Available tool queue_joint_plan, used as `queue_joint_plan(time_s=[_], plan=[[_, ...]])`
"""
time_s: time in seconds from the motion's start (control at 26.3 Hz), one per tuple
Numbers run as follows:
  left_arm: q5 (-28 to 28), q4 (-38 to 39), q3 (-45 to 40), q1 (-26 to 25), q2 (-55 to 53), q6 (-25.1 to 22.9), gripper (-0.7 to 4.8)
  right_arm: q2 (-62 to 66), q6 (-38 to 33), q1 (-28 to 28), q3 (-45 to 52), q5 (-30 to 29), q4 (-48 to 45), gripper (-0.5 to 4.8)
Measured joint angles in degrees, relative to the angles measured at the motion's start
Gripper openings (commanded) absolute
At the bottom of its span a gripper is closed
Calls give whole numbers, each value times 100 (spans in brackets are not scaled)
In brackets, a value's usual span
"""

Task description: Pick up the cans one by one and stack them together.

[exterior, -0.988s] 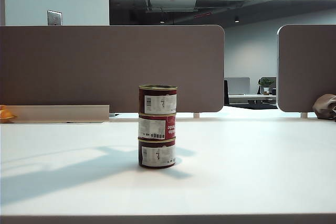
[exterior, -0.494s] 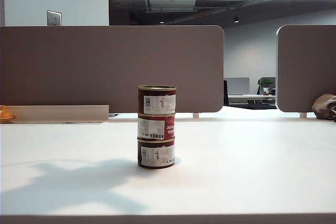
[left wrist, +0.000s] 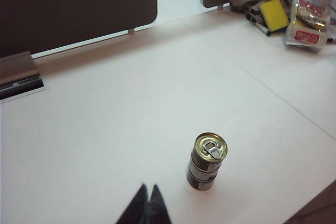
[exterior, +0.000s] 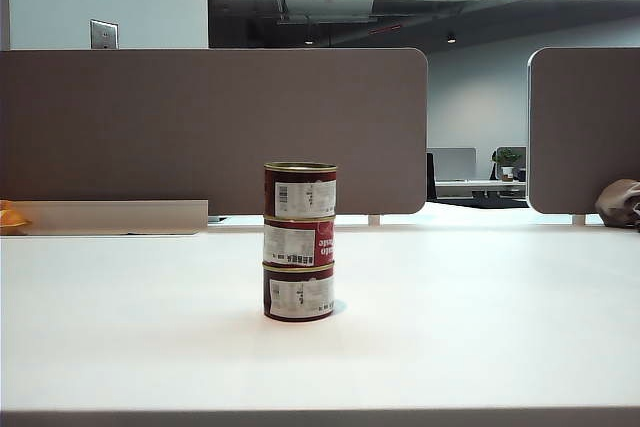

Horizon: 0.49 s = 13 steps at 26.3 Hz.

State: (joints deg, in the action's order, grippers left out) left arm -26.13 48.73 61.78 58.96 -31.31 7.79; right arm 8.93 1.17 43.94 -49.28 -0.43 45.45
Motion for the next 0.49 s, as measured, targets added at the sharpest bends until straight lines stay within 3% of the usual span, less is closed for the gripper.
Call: queue_joint_plan(time_s=[0.11, 0.27, 0.3, 0.38, 0.49], plan=[[-72, -9, -350, 0, 592, 317, -6, -17, -98, 0, 293, -114, -450, -1], [-1322, 48, -713, -2, 1294, 608, -6, -35, -243, 0, 551, 17, -957, -1], [-1858, 52, -767, -2, 1305, 623, -6, -52, -247, 0, 590, 208, -1051, -1], [-2363, 52, -782, -2, 1290, 623, -6, -92, -249, 0, 699, 581, -1200, -1], [-2577, -92, -929, -2, 1300, 595, -6, -120, -245, -2, 804, 960, -1305, -1]])
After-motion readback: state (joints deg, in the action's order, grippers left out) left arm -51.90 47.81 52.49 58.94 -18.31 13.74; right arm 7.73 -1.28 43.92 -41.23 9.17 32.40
